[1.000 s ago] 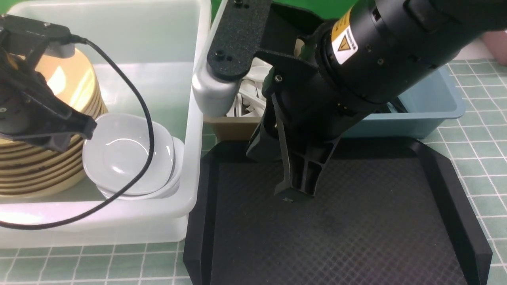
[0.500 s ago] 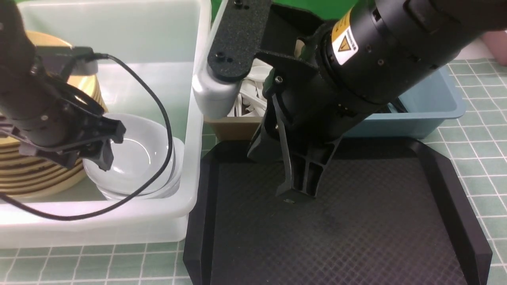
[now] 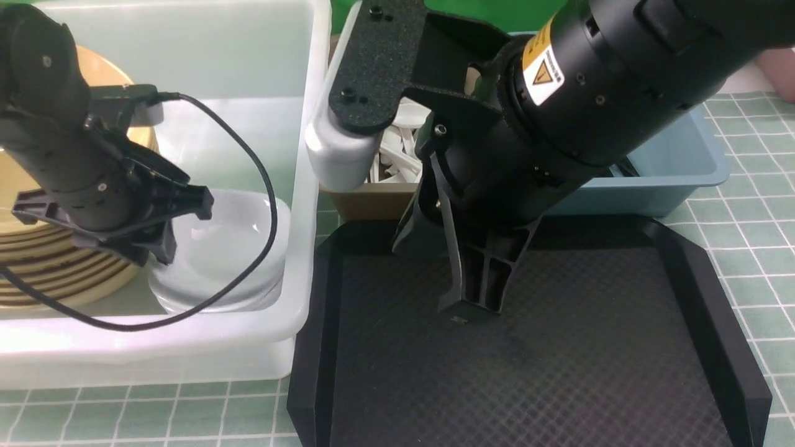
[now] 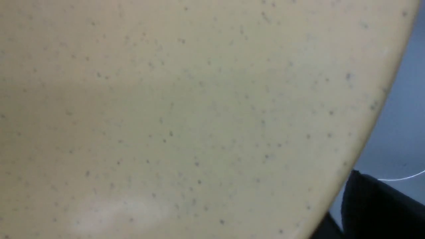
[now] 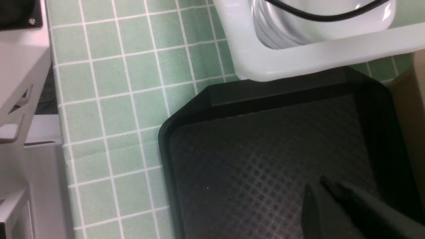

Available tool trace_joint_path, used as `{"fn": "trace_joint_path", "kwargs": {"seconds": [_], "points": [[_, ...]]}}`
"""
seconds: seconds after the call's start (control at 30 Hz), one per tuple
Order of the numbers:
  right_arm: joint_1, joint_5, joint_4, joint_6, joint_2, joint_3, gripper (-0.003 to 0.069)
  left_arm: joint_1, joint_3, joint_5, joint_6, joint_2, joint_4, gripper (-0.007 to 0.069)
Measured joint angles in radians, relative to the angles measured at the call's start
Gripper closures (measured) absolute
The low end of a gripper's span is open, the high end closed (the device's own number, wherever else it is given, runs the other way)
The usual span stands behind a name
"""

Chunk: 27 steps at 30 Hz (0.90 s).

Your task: On blue table put chopsticks spoon bowls plates into blue grey white boxes.

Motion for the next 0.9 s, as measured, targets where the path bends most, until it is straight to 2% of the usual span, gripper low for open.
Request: {"fn": "trace_joint_path", "kwargs": {"seconds": [0.07, 0.13, 0.3, 0.53, 0.7, 0.9], "points": [[0.0, 0.0, 0.0, 0.0, 0.0, 0.0, 0.058, 0.0, 0.0, -0.004, 0.017, 0.0, 0.002, 0.0599], [0.0, 0.0, 0.0, 0.0, 0.0, 0.0, 0.058, 0.0, 0.0, -0.002, 0.044, 0.0, 0.002, 0.0622], [0.0, 0.0, 0.0, 0.0, 0.0, 0.0, 0.058, 0.0, 0.001, 0.008, 0.114, -0.018, -0.022, 0.0623], [-0.017, 0.0, -0.009, 0.012, -0.027, 0.004, 0.0575, -0.048, 0.008, 0.0, 0.224, -0.245, -0.031, 0.0623], [-0.064, -0.058, -0.014, 0.052, -0.159, 0.095, 0.0573, -0.075, 0.12, -0.107, 0.266, -0.474, -0.039, 0.0623], [-0.089, -0.264, -0.014, 0.067, -0.389, 0.328, 0.057, -0.077, 0.367, -0.29, 0.27, -0.747, -0.039, 0.0623]]}}
